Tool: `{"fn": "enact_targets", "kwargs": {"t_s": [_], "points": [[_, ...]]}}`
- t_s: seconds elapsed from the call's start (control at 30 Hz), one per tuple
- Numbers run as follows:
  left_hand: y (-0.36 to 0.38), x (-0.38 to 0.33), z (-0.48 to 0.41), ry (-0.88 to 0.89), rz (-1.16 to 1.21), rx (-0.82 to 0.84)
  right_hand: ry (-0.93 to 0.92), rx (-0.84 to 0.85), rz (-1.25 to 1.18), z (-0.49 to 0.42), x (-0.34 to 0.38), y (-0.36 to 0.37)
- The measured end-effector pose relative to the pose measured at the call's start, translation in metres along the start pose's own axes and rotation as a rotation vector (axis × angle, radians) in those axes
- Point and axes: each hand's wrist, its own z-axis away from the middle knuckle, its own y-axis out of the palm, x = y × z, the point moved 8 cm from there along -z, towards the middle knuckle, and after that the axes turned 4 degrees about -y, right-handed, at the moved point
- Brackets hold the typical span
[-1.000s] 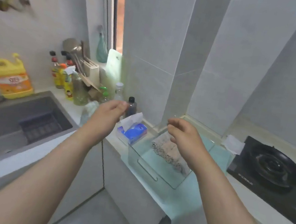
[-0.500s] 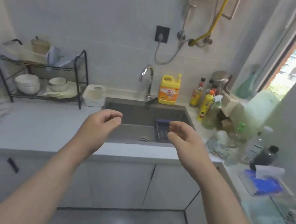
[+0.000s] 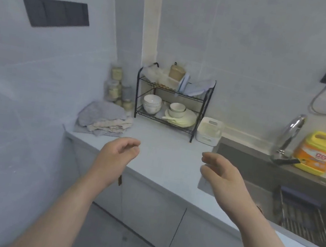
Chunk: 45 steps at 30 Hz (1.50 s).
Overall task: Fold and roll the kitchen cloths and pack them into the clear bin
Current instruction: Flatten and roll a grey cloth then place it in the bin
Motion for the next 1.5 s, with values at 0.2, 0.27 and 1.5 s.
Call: {"fn": "enact_targets", "kwargs": {"t_s": [0.2, 0.27, 1.5], "points": [[-0.018, 0.03, -0.077, -0.079, -0.021, -0.108, -0.01, 0.123, -0.041, -0.101, -0.021, 0.041], [-0.021, 0.034, -0.104, -0.115, -0.032, -0.137, -0.016, 0.161, -0.049, -0.139, -0.025, 0.047], [-0.203, 0.303, -0.508, -0.06, -0.873, 0.343, -0.082, 0.546, 0.551, -0.509, -0.091, 0.459]]}}
